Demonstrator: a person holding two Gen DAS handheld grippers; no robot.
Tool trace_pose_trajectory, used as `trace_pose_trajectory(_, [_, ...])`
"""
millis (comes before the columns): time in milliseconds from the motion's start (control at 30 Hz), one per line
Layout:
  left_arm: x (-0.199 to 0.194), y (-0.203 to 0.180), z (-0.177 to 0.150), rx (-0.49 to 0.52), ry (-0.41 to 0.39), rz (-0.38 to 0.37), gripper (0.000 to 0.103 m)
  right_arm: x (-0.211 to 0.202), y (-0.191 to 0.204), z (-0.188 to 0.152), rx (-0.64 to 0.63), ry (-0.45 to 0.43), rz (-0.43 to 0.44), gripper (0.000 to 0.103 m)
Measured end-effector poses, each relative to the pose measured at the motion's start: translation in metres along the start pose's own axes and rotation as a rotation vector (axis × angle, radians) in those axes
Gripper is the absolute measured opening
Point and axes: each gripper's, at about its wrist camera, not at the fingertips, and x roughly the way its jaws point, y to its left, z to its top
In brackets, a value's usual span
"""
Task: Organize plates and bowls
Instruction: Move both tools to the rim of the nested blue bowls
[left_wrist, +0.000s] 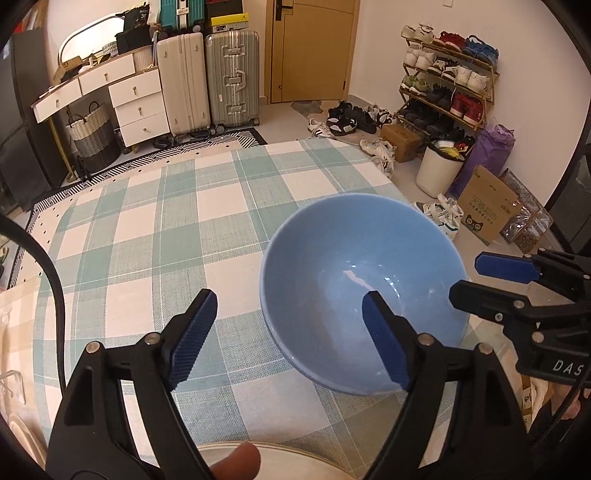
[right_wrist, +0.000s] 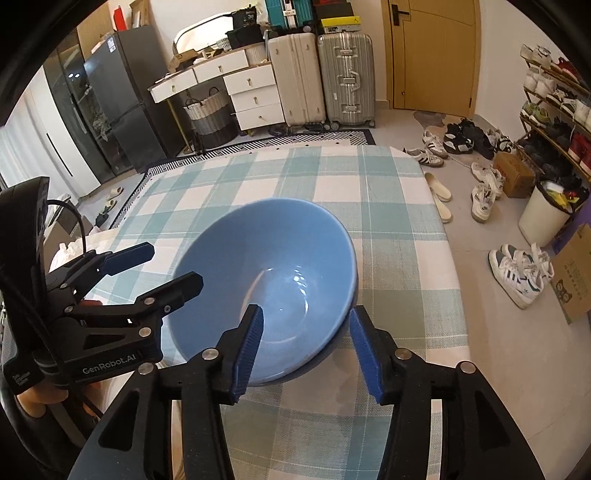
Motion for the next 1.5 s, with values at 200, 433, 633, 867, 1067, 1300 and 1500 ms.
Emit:
trace_pose_trajectory(200, [-0.021,0.002,-0.003,-0.007,-0.031,-0.011,0.098,-0.014,0.003,-0.001,0.002,-0.036,0.02,0.071])
trace_pose_trajectory(433, [-0.049,-0.002,-0.008,0.003,-0.071,-0.03,0.1,-0.028,0.007,-0.008,0.012,-0.07,0.042,0.079])
trace_pose_trajectory(633, [-0.066,-0.007,-0.008,0.012,-0.093,-0.045,0.1,-0.039,0.012,-0.008,0.002,-0.096,0.045,0.085])
trace_pose_trajectory(867, [-0.072,-0.008,-0.005,0.011,-0.099,-0.055,0.101,-0.042,0.014,-0.005,0.0,-0.107,0.038,0.088])
trace_pose_trajectory(1067, [-0.069,-0.003,-0.002,-0.01,-0.085,-0.068,0.101,-0.043,0.012,-0.005,-0.007,-0.11,0.039,0.088])
trace_pose_trajectory(1300, [-0.064,0.0,-0.002,-0.026,-0.071,-0.057,0.1,-0.042,0.007,-0.002,-0.015,-0.123,0.021,0.088])
trace_pose_trajectory(1500, [-0.057,0.006,-0.001,-0.049,-0.063,-0.042,0.1,-0.03,-0.001,0.002,0.006,-0.102,0.018,0.088])
